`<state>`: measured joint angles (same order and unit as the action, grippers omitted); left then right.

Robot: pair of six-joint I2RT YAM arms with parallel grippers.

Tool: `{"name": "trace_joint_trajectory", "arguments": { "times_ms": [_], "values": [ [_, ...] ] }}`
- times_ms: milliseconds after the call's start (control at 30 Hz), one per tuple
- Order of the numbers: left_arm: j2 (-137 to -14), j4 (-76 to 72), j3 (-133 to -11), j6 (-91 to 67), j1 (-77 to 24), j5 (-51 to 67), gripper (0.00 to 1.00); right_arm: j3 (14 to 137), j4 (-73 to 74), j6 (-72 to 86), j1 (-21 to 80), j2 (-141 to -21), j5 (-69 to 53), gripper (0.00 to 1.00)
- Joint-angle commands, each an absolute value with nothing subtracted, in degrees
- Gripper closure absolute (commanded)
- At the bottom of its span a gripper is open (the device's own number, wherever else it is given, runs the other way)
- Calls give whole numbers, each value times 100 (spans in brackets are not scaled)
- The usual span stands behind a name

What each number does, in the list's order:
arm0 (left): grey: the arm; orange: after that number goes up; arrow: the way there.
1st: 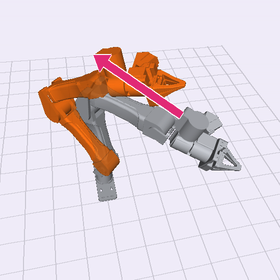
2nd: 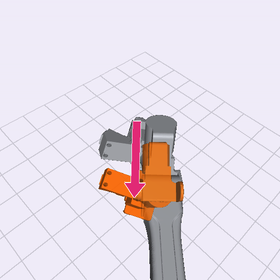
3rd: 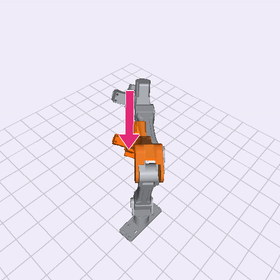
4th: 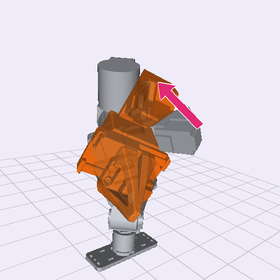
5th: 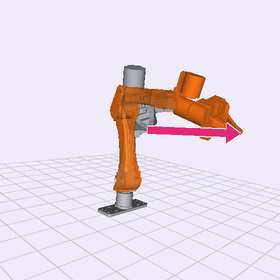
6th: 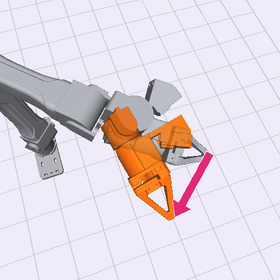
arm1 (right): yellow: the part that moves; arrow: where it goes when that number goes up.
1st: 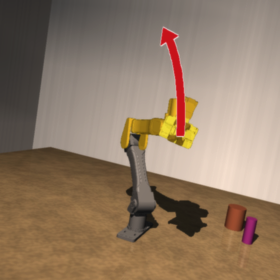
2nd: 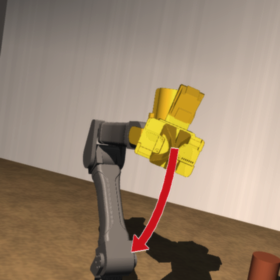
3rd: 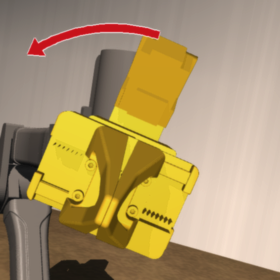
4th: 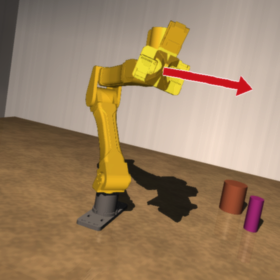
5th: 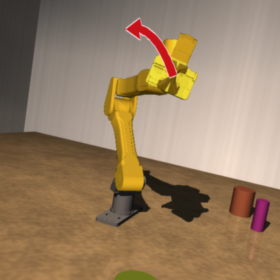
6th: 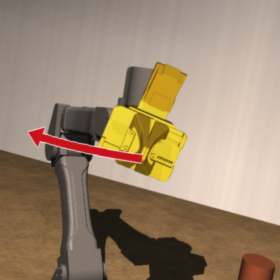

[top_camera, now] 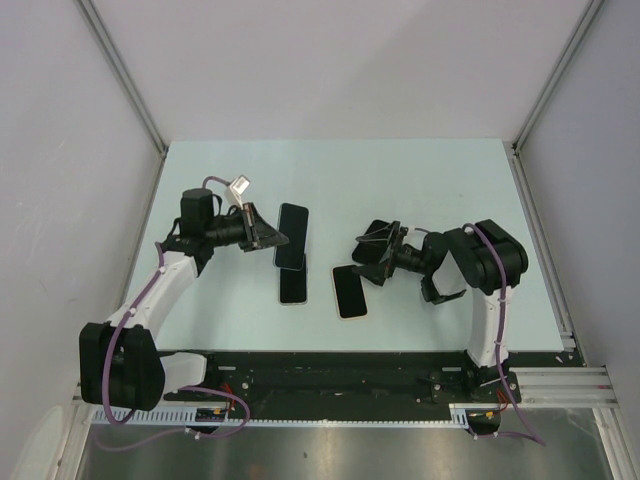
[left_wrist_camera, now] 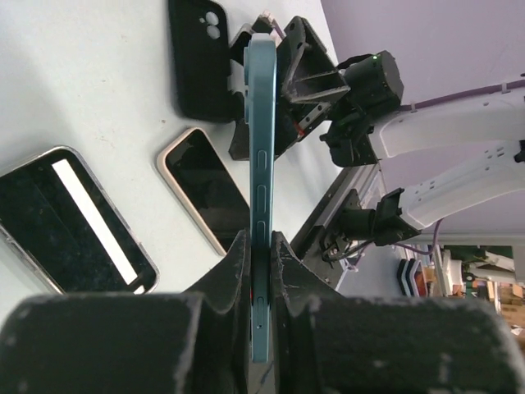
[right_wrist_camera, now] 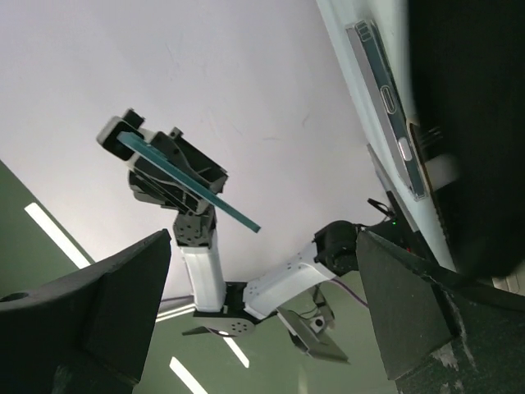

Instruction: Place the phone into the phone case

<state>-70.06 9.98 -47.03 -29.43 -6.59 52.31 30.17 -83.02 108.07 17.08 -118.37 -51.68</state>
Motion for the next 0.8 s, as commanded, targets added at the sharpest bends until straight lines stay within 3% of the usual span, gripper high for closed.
{"name": "trace_joint_trajectory", "arguments": {
  "times_ms": [0, 200, 333, 500, 767],
  "values": [
    [-6838, 326, -4737, -3390, -650, 5721, 95, 3111, -8606, 9953, 1925, -11489, -5282, 0],
    [-6829, -641, -4474, -4445, -650, 6152, 95, 3524, -6707, 8158, 2074, -10531, -5371, 11],
    [-6803, -1019, -4333, -4982, -668, 6231, 95, 3849, -6513, 7394, 2267, -9776, -5361, 28],
    [-6715, -1686, -4245, -5746, -738, 6336, 95, 4447, -5696, 6514, 2715, -9378, -5239, 28],
    [-6732, -2725, -3999, -6635, -817, 6451, 94, 4790, -5888, 6600, 2918, -9527, -5010, 31]
  ]
}}
